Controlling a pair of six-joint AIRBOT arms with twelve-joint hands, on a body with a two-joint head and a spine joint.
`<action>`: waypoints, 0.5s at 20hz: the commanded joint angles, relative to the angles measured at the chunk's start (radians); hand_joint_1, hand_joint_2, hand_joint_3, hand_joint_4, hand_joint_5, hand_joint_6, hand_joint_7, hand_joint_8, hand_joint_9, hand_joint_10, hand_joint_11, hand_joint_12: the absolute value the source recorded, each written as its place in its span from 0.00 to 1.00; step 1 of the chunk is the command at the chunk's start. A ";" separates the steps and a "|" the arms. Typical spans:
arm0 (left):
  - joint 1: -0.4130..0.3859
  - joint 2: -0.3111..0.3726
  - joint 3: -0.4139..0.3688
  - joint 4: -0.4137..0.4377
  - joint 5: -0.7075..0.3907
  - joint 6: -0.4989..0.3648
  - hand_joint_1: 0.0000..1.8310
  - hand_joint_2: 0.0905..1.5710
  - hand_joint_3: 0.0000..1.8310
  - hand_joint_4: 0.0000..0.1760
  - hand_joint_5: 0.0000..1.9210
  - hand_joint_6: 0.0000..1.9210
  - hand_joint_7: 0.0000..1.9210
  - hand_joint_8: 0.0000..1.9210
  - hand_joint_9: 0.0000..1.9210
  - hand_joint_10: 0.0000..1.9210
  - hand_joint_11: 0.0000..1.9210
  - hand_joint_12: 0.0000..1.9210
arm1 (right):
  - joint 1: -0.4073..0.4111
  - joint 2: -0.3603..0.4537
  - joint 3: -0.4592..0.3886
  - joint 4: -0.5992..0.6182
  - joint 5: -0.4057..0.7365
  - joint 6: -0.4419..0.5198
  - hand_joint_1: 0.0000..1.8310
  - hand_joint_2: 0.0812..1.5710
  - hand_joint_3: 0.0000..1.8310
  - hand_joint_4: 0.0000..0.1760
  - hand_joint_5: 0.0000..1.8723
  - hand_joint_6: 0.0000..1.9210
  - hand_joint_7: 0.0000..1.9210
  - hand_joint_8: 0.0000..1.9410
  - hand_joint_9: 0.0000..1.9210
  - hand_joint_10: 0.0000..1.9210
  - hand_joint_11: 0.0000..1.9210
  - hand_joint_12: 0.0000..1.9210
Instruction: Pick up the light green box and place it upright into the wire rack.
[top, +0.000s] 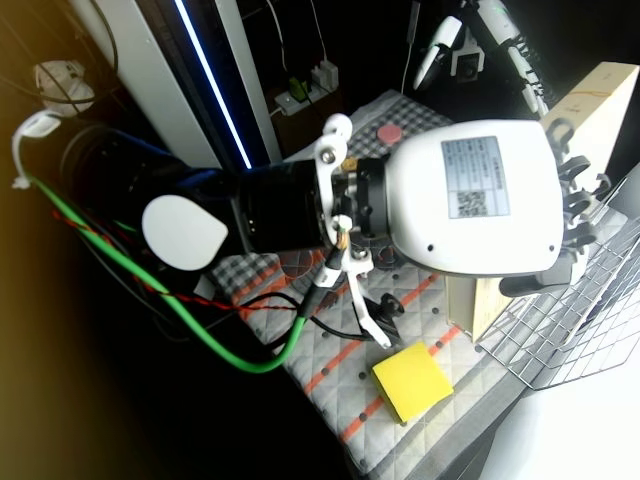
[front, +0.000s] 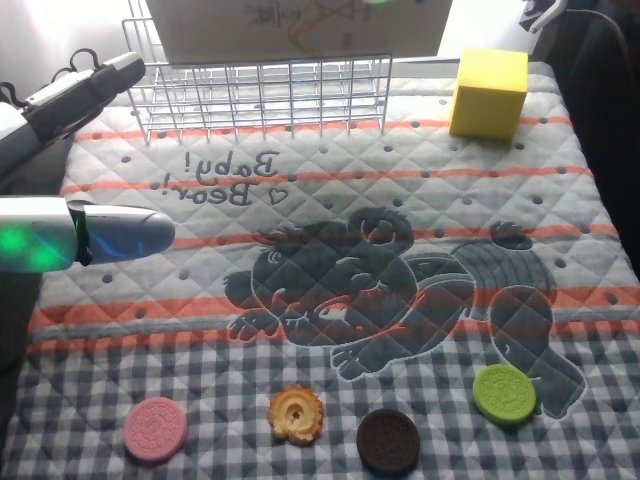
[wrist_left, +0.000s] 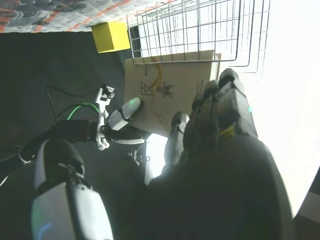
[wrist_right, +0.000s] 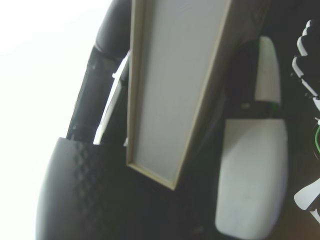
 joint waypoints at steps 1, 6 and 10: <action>-0.011 -0.004 0.002 0.003 -0.118 -0.009 0.34 0.46 0.00 1.00 0.00 0.00 0.00 0.00 0.00 0.00 0.00 0.00 | 0.013 0.007 0.007 0.041 0.102 0.012 0.68 0.70 0.00 0.00 0.48 0.47 0.60 0.44 0.82 0.01 0.64 0.50; -0.011 -0.006 0.002 0.003 -0.117 -0.009 0.36 0.47 0.00 1.00 0.00 0.00 0.00 0.00 0.00 0.00 0.00 0.00 | 0.013 0.005 0.017 0.038 0.102 0.012 0.69 0.69 0.00 0.00 0.48 0.47 0.59 0.49 0.80 0.00 0.58 0.58; -0.011 -0.006 0.003 0.006 -0.120 -0.009 0.39 0.46 0.00 1.00 0.00 0.00 0.00 0.00 0.00 0.00 0.00 0.00 | 0.013 0.000 0.033 0.022 0.094 0.013 0.69 0.70 0.00 0.00 0.47 0.49 0.57 0.51 0.81 0.01 0.61 0.54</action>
